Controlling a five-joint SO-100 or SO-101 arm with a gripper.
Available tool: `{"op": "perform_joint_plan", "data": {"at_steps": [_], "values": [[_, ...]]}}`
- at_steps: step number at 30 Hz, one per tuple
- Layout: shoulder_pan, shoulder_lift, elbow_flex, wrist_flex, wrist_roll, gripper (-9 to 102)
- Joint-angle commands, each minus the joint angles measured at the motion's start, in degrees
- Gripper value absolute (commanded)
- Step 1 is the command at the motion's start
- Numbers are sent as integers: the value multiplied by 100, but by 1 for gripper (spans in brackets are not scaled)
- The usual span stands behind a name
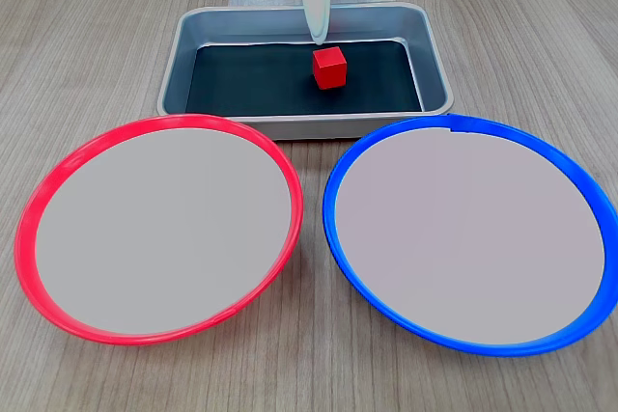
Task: Move a red block from tray to red dish
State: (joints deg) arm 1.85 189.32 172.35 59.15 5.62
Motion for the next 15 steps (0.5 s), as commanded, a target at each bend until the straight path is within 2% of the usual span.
{"op": "perform_joint_plan", "data": {"at_steps": [1,6,9,15], "values": [[176,-237,-923,272,-1283,0],[404,-1538,-2268,387,-3586,0],[519,-2215,-2909,255,-4368,0],[185,-3850,-3894,1459,-7277,0]]}}
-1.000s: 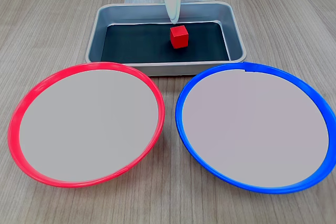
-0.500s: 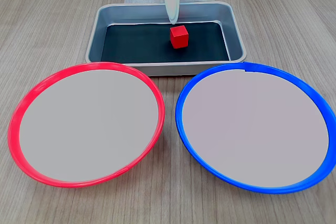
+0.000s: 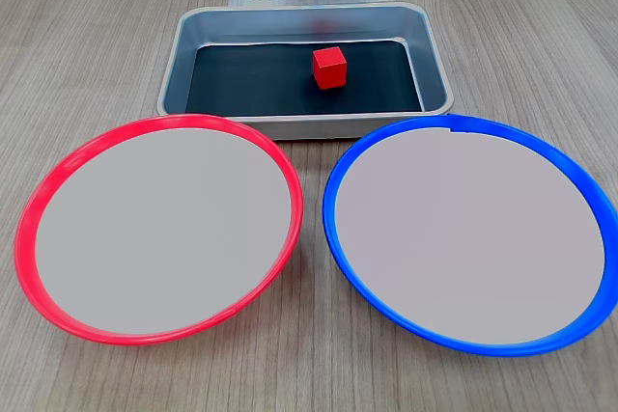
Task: Move a red block from tray to red dish
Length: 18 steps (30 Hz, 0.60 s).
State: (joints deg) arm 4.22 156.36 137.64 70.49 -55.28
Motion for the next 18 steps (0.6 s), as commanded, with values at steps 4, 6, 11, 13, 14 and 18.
{"op": "perform_joint_plan", "data": {"at_steps": [4,6,11,13,14,18], "values": [[-220,-1564,-475,290,-2760,1],[-308,-2180,-650,290,-3234,2],[-404,-3375,-1318,527,-3946,13],[-404,-3797,-1635,721,-4140,16],[-378,-3990,-1775,800,-4245,18],[-299,-4632,-2118,782,-4500,22]]}}
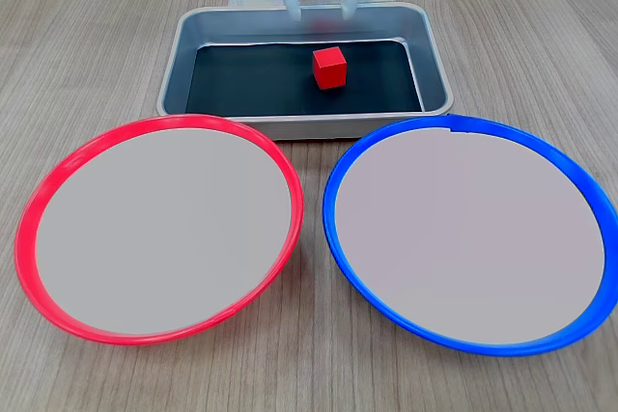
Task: Move a red block from tray to red dish
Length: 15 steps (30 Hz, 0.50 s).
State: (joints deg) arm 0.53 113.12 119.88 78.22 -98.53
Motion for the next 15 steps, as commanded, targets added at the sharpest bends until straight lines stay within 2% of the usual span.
{"op": "perform_joint_plan", "data": {"at_steps": [1,10,15], "values": [[88,-413,-352,-88,-229,22],[431,-1090,-114,-993,-940,23],[334,-1143,141,-1063,-923,23]]}}
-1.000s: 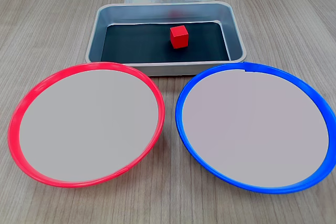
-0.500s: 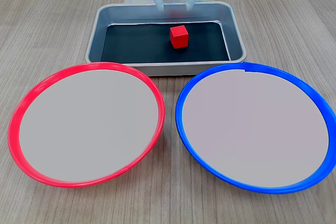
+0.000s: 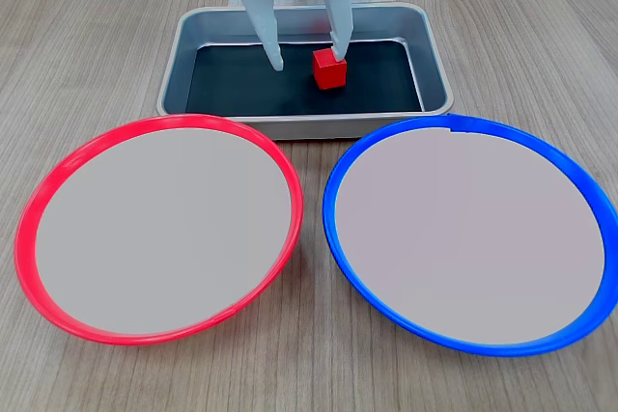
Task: Move a red block from tray to red dish
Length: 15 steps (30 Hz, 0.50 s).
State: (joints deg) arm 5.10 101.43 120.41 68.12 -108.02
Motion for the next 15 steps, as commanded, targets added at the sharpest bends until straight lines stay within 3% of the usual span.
{"op": "perform_joint_plan", "data": {"at_steps": [1,9,15], "values": [[-185,53,123,-18,97,23],[-483,185,0,413,378,23],[-527,185,141,62,229,23]]}}
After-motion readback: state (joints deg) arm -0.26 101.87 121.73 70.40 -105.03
